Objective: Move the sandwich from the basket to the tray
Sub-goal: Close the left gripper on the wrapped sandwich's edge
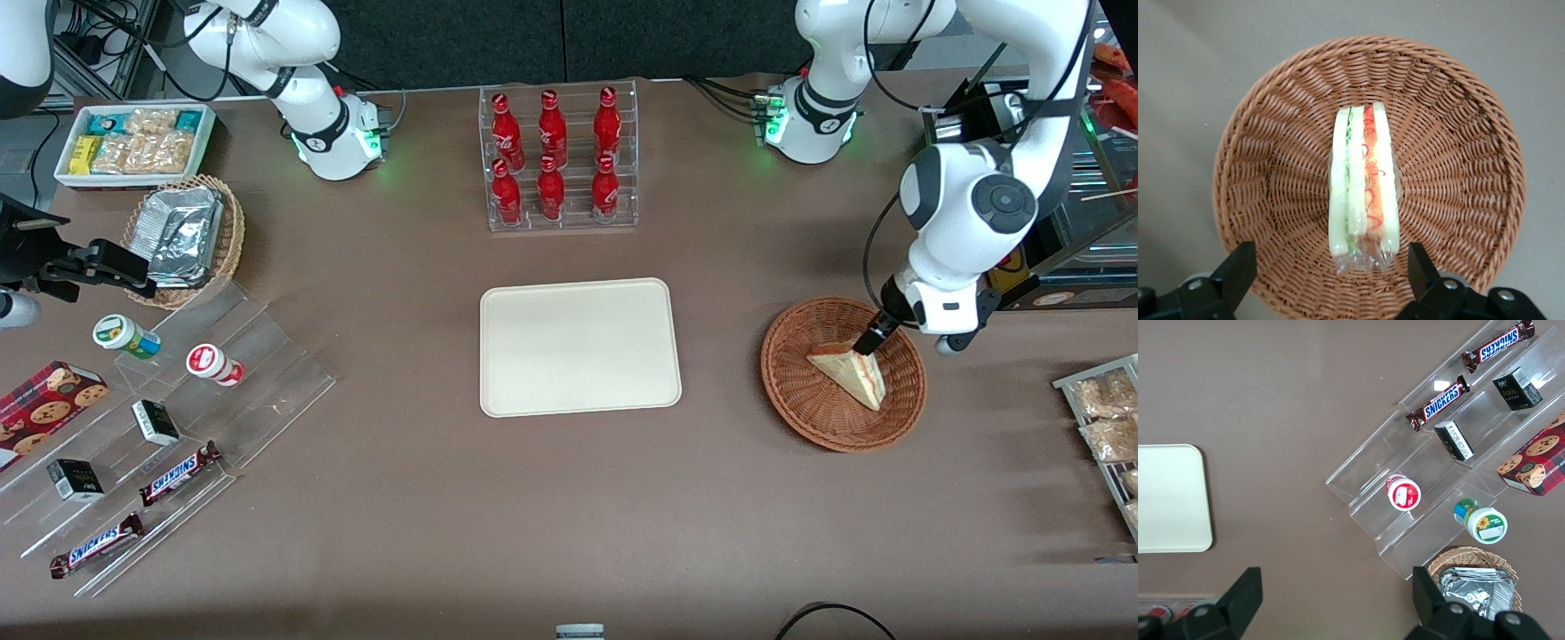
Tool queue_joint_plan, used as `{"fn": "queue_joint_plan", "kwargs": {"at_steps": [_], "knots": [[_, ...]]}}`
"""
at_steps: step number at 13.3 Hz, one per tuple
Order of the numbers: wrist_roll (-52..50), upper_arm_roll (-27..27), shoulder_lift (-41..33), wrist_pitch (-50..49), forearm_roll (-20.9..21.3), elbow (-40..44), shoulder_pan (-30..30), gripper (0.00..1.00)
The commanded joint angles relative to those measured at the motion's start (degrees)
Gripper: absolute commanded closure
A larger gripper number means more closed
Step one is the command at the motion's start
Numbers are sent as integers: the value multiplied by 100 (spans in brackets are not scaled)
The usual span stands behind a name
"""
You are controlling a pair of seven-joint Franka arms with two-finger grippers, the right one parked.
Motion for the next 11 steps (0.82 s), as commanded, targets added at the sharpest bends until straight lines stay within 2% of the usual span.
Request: {"fn": "queue_joint_plan", "kwargs": {"at_steps": [1,8,9,10,11], "knots": [[-162,-15,205,309,10,-47,-41,0],[-162,-32,610,890,10,-92,-111,1],[-162,-32,645,899,10,-74,-111,18],[-170,-32,663,899,10,-65,-111,49],[-223,-32,663,899,10,-65,-111,84]]}}
